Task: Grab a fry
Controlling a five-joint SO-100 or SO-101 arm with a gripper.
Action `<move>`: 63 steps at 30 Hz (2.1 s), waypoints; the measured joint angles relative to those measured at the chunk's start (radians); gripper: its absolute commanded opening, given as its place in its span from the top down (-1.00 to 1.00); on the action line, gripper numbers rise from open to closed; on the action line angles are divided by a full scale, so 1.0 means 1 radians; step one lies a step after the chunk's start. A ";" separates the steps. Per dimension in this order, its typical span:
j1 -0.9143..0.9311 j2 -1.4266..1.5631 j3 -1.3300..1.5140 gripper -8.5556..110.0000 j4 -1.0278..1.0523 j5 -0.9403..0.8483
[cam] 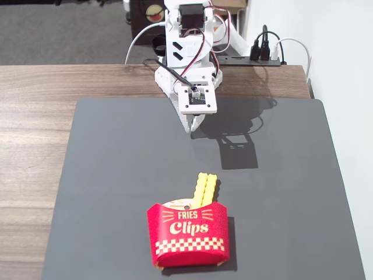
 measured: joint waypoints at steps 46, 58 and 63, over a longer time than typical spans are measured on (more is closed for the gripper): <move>0.023 -0.793 -0.319 0.62 -0.367 0.238; 0.005 -1.052 -0.460 0.62 -0.462 0.245; 0.000 -1.140 -0.506 0.62 -0.500 0.245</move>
